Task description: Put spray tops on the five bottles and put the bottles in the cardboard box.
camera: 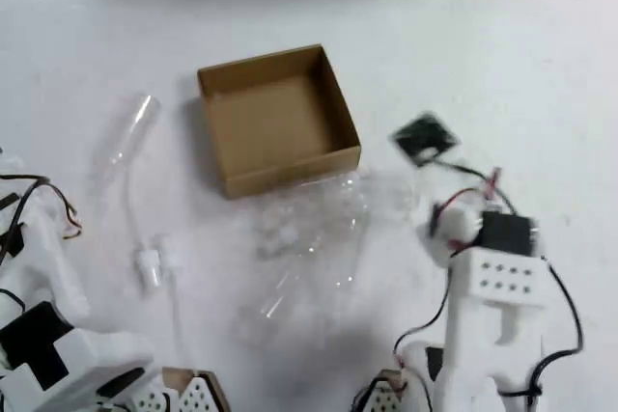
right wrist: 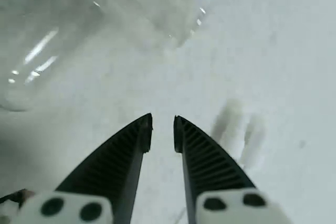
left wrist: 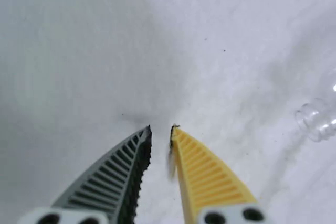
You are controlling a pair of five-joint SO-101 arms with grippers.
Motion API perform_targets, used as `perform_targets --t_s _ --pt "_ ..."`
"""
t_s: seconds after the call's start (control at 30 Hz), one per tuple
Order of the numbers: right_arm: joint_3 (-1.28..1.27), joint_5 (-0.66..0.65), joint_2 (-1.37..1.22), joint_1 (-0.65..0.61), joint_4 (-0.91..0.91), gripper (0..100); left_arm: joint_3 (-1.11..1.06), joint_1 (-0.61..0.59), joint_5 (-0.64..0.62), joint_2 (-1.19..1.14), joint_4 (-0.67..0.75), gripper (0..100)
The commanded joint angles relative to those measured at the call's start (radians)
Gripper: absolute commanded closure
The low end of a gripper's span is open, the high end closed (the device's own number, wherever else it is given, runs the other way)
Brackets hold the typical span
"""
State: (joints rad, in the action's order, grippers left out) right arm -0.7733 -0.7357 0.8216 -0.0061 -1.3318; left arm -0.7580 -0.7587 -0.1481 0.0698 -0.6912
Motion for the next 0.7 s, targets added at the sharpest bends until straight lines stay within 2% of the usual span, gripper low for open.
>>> perform_targets --t_s 0.0,0.1,0.27,0.47,0.57,0.67 --pt "0.071 0.041 0.019 -0.229 -0.008 93.0 0.009 0.010 0.008 0.004 0.020 92" --pt "0.129 0.043 -0.045 -0.372 -0.013 90.2 0.009 0.008 0.008 0.004 0.020 92" --pt "0.233 0.018 -0.206 -0.519 0.001 86.0 0.009 0.008 0.008 0.004 0.025 92" --pt "0.256 -0.143 -0.358 -0.674 0.107 85.4 0.002 0.008 0.008 0.004 0.049 92" --pt "0.256 -0.244 -0.417 -0.717 0.120 85.4 0.002 0.008 0.008 0.004 0.049 92" --pt "0.256 -0.284 -0.467 -0.756 0.134 85.3 0.002 0.008 0.008 0.004 0.049 92"
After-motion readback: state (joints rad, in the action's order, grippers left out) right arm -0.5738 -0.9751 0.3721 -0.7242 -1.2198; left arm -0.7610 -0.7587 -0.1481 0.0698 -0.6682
